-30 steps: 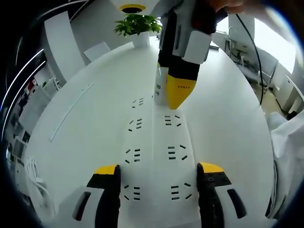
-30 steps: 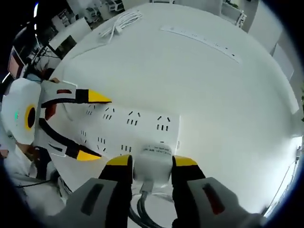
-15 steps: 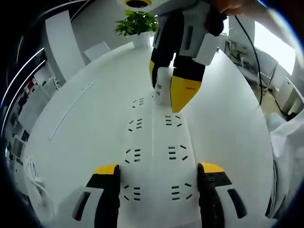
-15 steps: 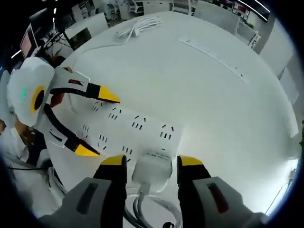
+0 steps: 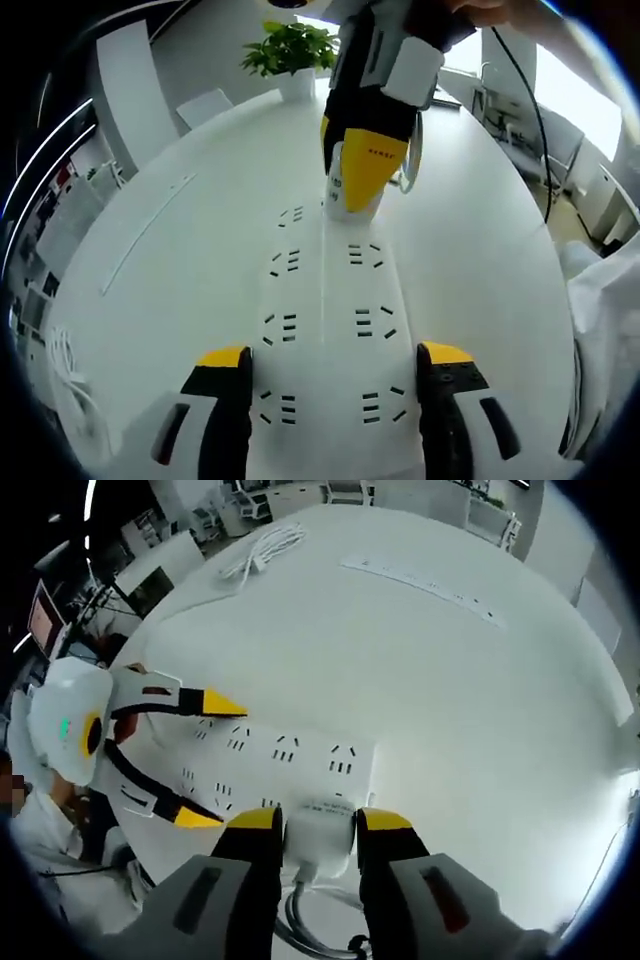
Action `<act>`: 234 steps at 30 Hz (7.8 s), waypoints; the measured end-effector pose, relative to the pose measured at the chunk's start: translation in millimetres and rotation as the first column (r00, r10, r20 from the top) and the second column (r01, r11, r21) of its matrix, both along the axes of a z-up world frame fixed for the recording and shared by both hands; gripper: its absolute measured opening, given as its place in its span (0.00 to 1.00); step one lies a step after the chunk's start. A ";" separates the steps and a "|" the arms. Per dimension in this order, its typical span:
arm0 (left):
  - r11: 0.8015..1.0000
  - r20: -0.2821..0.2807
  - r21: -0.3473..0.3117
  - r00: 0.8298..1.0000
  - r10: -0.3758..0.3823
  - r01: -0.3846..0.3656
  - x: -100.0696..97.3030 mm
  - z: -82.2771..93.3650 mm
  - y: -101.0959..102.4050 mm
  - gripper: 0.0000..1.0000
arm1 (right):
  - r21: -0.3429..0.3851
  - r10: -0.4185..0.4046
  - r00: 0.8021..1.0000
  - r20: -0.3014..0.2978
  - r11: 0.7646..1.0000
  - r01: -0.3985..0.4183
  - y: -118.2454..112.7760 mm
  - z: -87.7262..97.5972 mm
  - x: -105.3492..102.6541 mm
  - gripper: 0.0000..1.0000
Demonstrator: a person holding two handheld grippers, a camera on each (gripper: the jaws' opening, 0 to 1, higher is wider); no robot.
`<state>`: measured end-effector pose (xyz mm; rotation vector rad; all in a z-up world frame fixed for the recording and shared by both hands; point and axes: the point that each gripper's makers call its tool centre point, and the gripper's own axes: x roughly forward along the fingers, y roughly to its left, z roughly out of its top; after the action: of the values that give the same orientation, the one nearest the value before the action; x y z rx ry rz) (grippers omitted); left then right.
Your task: Straighten the power strip on the desk, plug the charger into it
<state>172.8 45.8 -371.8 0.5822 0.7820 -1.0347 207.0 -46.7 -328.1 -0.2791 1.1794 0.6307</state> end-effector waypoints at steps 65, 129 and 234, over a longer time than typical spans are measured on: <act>0.996 -0.012 -0.026 0.996 -0.089 0.088 -11.6 -5.2 -7.6 0.69 | -0.040 -0.206 0.977 -0.047 0.978 0.204 -15.2 -9.5 -45.6 0.26; 0.997 -0.019 -0.026 0.997 -0.072 0.072 -10.9 -6.2 -10.1 0.69 | -0.296 0.810 0.585 0.027 0.566 -0.770 6.9 -8.2 -47.0 0.51; 0.971 -0.029 -0.067 0.972 -0.232 0.230 -49.0 3.7 -20.3 0.89 | -0.022 0.541 0.815 0.205 0.835 -0.549 -8.2 0.6 -108.1 0.62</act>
<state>123.8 25.6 -368.1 0.6116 0.7219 -1.2826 98.9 -54.9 -327.5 -0.6505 0.8806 1.1012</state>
